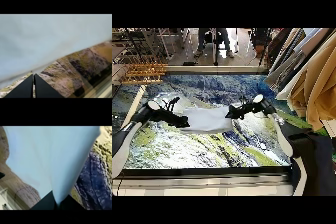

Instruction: Fold the clothes and pants, and hang the long-sleeved shirts on hangers.

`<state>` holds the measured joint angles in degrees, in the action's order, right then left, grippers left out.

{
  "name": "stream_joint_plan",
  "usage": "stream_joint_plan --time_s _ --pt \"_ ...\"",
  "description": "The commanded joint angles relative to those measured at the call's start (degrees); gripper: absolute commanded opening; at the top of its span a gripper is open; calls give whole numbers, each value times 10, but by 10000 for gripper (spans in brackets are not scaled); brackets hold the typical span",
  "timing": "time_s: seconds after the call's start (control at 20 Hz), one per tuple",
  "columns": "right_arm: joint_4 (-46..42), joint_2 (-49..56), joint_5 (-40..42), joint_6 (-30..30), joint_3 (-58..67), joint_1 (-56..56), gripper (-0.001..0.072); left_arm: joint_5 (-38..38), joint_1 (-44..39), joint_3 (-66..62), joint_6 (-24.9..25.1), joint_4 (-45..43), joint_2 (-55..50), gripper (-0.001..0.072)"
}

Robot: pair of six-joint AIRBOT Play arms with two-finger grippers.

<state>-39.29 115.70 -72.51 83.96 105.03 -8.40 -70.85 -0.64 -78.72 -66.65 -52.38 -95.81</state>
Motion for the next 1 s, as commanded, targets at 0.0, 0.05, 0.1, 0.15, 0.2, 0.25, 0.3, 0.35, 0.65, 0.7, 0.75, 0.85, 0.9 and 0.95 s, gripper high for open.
stream_joint_plan --time_s 0.0,0.05,0.1,0.15,0.2,0.25,0.3,0.35,0.65,0.7,0.75,0.85,0.9,0.95 --pt "-114 -101 -46 50 19 30 20 -84 1 0 10 -20 85 5" --pt "-140 -140 -63 71 19 55 20 -106 1 0 3 -30 115 5" --pt "-156 -178 -80 89 19 86 20 -131 1 0 -3 -39 141 5" --pt "-167 -220 -97 106 19 125 20 -162 1 1 -3 -49 167 6" --pt "-174 -262 -112 121 19 170 20 -186 1 3 -3 -56 189 5" --pt "-184 -301 -123 136 19 216 20 -202 0 9 -3 -62 213 6" --pt "-194 -339 -138 150 19 269 20 -207 1 17 -3 -62 234 6" --pt "-203 -370 -157 159 19 321 20 -207 0 26 -3 -61 255 6" --pt "-258 -492 -315 186 -35 626 20 -201 0 43 -15 -61 304 6" --pt "-267 -512 -330 188 -75 659 20 -193 0 43 -15 -61 303 6" --pt "-274 -537 -330 193 -124 679 20 -178 0 43 -15 -61 303 6" --pt "-330 -583 -330 198 -242 697 20 -155 0 43 -15 -61 303 6" --pt "-366 -602 -330 198 -305 698 20 -151 0 43 -14 -62 303 6" --pt "-405 -617 -331 198 -366 698 20 -151 0 43 -10 -62 303 6"
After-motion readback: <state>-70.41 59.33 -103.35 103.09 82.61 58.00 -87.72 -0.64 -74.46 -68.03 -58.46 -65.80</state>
